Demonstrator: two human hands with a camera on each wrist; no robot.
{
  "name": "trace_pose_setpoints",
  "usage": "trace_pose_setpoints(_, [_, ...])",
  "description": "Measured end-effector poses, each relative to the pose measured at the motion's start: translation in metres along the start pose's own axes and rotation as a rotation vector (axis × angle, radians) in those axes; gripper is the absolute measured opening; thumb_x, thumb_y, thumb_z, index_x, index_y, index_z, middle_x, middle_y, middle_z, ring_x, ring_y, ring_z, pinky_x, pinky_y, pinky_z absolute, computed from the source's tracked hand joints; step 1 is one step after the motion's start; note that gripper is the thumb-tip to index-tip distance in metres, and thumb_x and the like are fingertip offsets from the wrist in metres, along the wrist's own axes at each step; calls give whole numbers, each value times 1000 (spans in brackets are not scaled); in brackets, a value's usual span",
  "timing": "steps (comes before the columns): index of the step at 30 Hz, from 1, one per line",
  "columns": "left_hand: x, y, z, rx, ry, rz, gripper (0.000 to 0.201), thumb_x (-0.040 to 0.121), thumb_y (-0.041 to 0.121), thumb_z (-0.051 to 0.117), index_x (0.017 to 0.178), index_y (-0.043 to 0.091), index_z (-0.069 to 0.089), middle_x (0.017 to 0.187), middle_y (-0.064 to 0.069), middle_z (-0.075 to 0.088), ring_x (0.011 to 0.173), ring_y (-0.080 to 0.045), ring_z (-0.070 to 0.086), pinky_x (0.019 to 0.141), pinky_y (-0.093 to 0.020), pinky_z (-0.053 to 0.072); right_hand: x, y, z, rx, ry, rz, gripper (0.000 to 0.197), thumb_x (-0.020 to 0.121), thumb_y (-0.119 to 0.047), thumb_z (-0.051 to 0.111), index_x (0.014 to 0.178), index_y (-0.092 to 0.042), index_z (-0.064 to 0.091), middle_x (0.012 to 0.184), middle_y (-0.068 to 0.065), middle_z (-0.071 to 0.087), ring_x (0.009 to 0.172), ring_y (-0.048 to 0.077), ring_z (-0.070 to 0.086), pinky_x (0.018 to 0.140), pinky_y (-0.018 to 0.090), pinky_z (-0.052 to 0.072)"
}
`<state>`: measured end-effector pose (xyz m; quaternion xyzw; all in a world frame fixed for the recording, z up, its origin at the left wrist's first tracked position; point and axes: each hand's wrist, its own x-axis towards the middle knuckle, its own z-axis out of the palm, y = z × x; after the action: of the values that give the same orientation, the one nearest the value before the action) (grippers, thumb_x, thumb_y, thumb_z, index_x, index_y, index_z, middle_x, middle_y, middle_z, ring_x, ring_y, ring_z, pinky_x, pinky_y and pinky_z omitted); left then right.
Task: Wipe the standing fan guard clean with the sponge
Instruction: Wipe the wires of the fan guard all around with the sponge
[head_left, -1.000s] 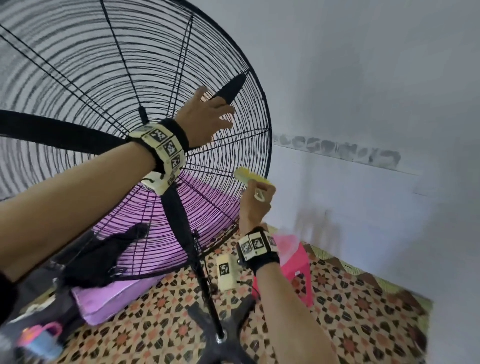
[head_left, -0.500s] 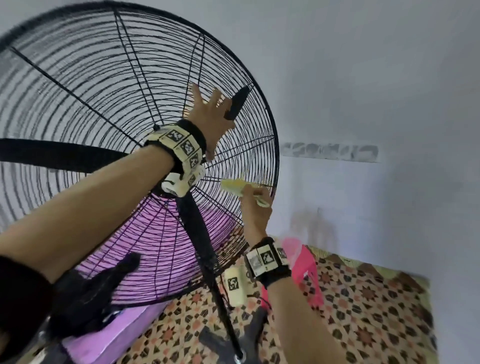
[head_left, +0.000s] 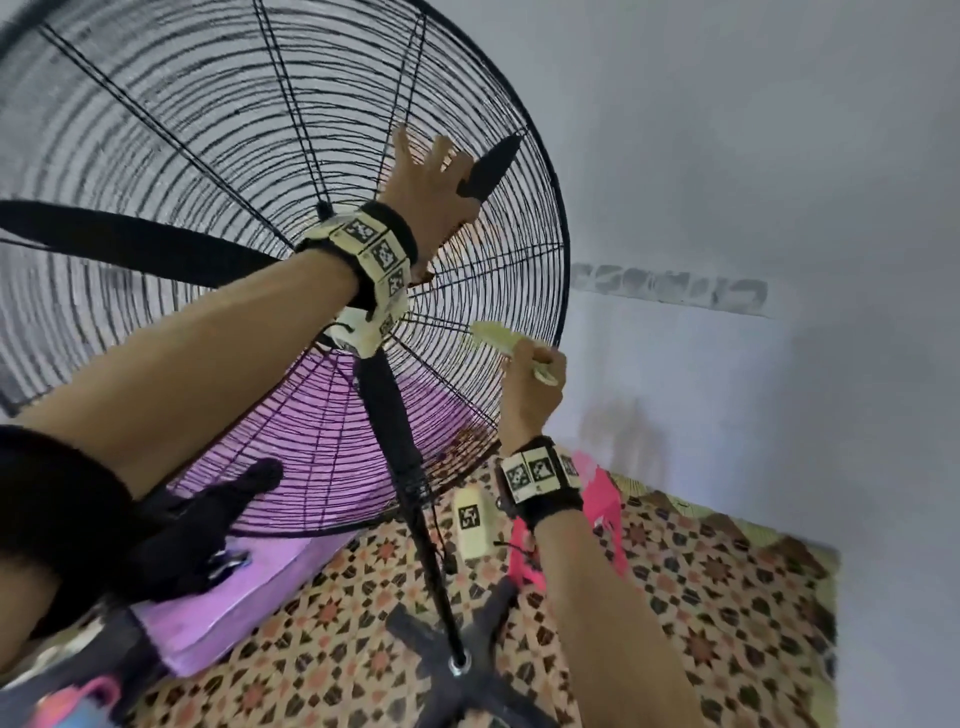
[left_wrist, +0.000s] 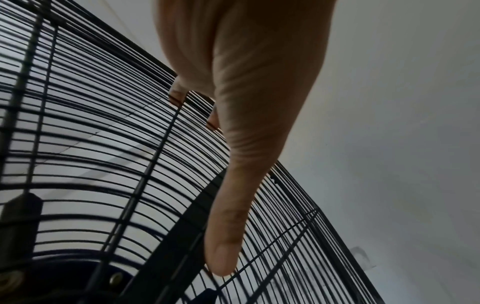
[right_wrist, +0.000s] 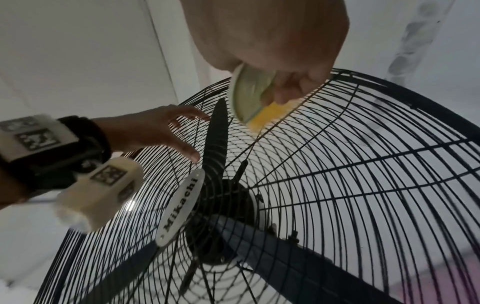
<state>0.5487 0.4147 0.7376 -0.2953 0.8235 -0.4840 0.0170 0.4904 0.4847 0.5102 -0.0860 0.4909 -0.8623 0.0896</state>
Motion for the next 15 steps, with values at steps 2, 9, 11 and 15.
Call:
trace_pose_setpoints(2, [-4, 0, -2, -12, -11, 4, 115, 52, 55, 97, 150, 44, 40, 166, -12, 16, 155, -43, 7, 114, -81, 17, -3, -5, 0, 3, 151, 5, 13, 95, -20, 66, 92, -13, 55, 81, -8, 64, 67, 4, 62, 58, 25, 49])
trace_pose_setpoints(9, [-11, -1, -7, -31, -6, -8, 112, 56, 53, 96, 151, 43, 39, 166, -11, 16, 155, -42, 6, 116, -79, 16, -51, -2, 10, -73, -239, -123, 16, 93, -12, 68, 95, 0, 57, 83, 0, 66, 64, -1, 59, 53, 13, 43])
trace_pose_setpoints(11, [-12, -3, -3, 8, 19, -12, 112, 54, 59, 94, 150, 45, 39, 163, -10, 19, 153, -40, 10, 116, -77, 20, -44, -4, 9, -23, -55, -120, 15, 95, -9, 64, 100, 2, 54, 80, -6, 64, 62, -8, 60, 50, 10, 43])
trace_pose_setpoints(15, [-14, -2, -1, 18, 50, 2, 110, 55, 61, 94, 149, 45, 40, 162, -9, 21, 152, -40, 13, 116, -76, 20, -50, -9, 19, -33, -19, -94, 15, 97, -15, 63, 99, -10, 49, 80, -5, 65, 62, 4, 65, 49, 20, 51])
